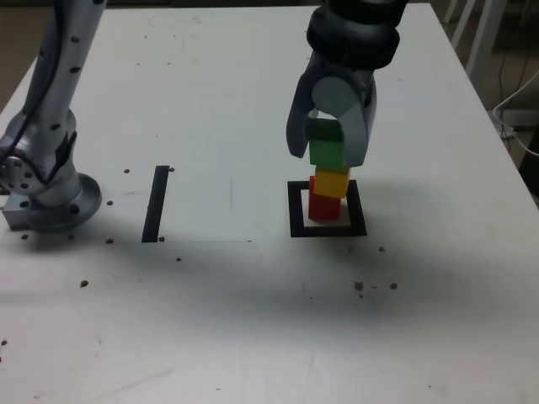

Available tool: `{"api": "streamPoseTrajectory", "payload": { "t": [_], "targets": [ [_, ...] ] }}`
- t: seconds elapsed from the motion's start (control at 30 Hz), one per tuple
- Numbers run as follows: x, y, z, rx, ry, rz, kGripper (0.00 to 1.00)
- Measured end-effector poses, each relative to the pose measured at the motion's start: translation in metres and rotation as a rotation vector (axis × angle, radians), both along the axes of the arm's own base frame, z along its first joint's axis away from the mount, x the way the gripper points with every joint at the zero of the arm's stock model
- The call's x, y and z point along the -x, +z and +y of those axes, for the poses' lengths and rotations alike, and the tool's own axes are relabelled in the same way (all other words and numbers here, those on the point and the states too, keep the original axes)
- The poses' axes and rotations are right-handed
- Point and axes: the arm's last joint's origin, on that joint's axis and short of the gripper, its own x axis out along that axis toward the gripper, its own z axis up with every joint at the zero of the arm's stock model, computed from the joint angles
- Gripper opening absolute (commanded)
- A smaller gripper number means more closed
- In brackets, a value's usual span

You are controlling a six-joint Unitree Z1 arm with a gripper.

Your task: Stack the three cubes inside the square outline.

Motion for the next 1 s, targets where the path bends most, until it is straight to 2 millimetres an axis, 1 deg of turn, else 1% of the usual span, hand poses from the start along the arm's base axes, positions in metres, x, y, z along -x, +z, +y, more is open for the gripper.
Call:
{"api": "streamPoseTrajectory", "payload": {
  "t": [0.1,0.17,0.27,0.33,0.4,0.6,0.7,0.9,1.0],
  "targets": [
    [-0.0012,-0.0019,-0.0001,0.000,0.000,0.003,0.30],
    [-0.0020,-0.0029,-0.0001,-0.001,0.000,0.003,0.32],
    [-0.0026,-0.0037,0.0000,-0.005,-0.001,0.003,0.42],
    [-0.0028,-0.0038,0.0003,-0.007,-0.001,0.002,0.54],
    [-0.0029,-0.0039,0.0014,-0.009,0.002,0.002,0.62],
    [-0.0021,-0.0068,0.0055,-0.013,0.012,0.015,0.77],
    [-0.0017,-0.0080,0.0060,-0.014,0.013,0.019,0.80],
    [-0.0010,-0.0092,0.0077,-0.020,0.015,0.025,0.82],
    [0.0009,-0.0070,0.0084,-0.030,0.013,0.021,0.84]
  ]
}}
